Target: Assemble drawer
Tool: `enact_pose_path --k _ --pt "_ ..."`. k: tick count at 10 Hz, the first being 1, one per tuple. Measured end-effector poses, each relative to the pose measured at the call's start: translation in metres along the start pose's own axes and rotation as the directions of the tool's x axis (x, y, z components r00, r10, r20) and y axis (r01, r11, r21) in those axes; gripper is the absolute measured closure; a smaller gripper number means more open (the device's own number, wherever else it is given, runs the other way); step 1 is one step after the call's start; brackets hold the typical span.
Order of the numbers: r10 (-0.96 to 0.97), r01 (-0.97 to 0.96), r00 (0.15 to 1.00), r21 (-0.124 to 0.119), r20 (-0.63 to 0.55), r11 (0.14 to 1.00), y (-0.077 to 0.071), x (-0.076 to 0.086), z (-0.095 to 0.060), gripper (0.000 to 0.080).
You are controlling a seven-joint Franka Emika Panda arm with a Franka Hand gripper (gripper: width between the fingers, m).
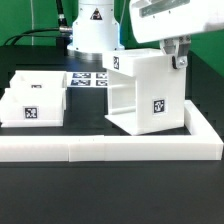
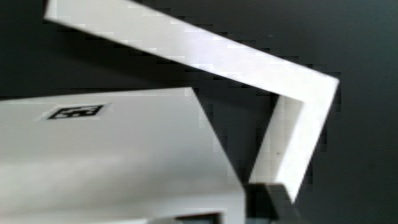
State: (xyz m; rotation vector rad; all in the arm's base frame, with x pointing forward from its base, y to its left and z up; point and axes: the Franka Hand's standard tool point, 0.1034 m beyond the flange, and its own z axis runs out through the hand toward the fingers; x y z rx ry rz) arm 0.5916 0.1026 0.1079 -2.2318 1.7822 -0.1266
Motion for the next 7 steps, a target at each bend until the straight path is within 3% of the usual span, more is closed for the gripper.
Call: enact_pose_path --k 2,5,7 --pt "0.160 -0.161 0.987 0.015 0.011 0.987 -0.007 -0.001 -0.001 0.0751" --pt "0.161 -0.161 0.987 0.014 0.016 0.987 -0.007 -0.004 0.000 0.0751" --pt "0.150 -0.150 0.988 0.001 0.028 0.989 -0.014 -0.011 0.005 0.0751"
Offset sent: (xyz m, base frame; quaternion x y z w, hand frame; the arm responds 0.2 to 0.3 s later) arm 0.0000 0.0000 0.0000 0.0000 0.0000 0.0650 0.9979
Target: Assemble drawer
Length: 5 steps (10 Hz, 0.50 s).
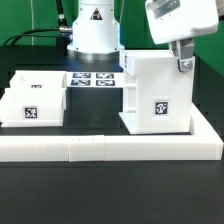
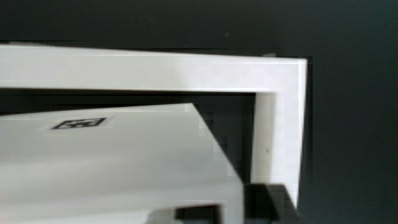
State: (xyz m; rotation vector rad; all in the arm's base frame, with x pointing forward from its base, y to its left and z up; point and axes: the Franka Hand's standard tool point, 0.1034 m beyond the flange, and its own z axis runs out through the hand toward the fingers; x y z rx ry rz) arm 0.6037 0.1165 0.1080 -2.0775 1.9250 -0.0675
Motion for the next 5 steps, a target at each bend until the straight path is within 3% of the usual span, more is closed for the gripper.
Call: enact_pose_path --k 5 --pt "0.006 -0.005 1.000 -0.031 0.023 0.999 -0.025 0.002 0.009 0.0751"
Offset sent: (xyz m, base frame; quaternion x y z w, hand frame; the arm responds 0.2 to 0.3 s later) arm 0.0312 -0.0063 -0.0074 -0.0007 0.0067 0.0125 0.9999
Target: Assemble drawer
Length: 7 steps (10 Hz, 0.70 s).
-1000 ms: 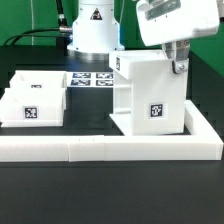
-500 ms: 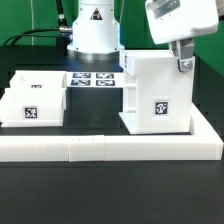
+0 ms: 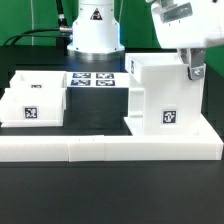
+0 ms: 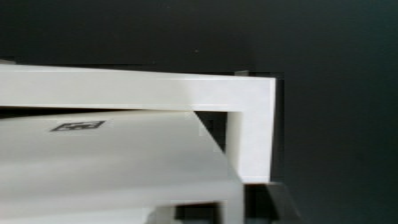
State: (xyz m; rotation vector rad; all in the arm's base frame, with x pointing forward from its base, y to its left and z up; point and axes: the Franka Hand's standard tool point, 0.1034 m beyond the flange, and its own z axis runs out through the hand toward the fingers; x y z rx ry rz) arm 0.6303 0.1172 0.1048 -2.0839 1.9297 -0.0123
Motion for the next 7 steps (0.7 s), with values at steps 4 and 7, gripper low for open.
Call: enact_pose_path --k 4,7 --pt "0.012 -0.012 1.000 0.000 0.001 1.000 -0.0134 0.0080 0.0008 0.0751" --pt "0.022 -0.022 1.000 -0.006 0.003 1.000 -0.0139 0.0066 0.0030 0.0751"
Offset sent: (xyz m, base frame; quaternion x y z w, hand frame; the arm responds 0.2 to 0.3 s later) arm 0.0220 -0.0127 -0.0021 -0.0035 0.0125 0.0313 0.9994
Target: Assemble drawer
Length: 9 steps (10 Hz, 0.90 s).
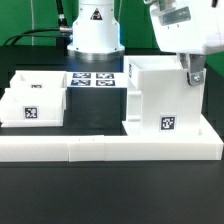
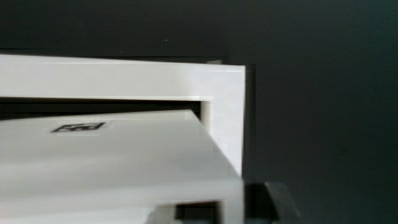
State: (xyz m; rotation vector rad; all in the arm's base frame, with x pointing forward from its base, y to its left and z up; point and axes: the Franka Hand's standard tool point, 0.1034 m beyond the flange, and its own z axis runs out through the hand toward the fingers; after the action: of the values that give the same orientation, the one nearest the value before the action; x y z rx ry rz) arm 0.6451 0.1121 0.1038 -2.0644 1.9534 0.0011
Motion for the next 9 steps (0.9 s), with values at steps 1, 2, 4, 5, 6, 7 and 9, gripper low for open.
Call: enact_pose_path --k 1,2,4,5,6,7,9 --pt "0.005 -0.005 1.000 0.000 0.002 1.000 -0.0018 -0.0045 0.0022 0.0751" --pt "-0.012 0.012 1.000 -0.006 0.006 1.000 -0.0027 -0.0061 0.0034 0.0751" --pt "-0.019 0.019 1.000 -0.012 0.008 1.000 -0.0025 -0.0061 0.0031 0.0750" --pt "-0.022 0.022 1.000 -0.012 0.008 1.000 -0.0021 -0.0061 0.0036 0.0685" --pt "-0.025 0.025 1.000 -0.013 0.008 1.000 -0.0016 -0.0064 0.0040 0.0685" --pt "-0.028 0.028 1.000 -0.009 0.008 1.000 -0.0027 -0.0065 0.0033 0.0469" --pt "-0.032 0.032 0.999 0.004 0.005 0.999 -0.0060 -0.0067 0.0013 0.0318"
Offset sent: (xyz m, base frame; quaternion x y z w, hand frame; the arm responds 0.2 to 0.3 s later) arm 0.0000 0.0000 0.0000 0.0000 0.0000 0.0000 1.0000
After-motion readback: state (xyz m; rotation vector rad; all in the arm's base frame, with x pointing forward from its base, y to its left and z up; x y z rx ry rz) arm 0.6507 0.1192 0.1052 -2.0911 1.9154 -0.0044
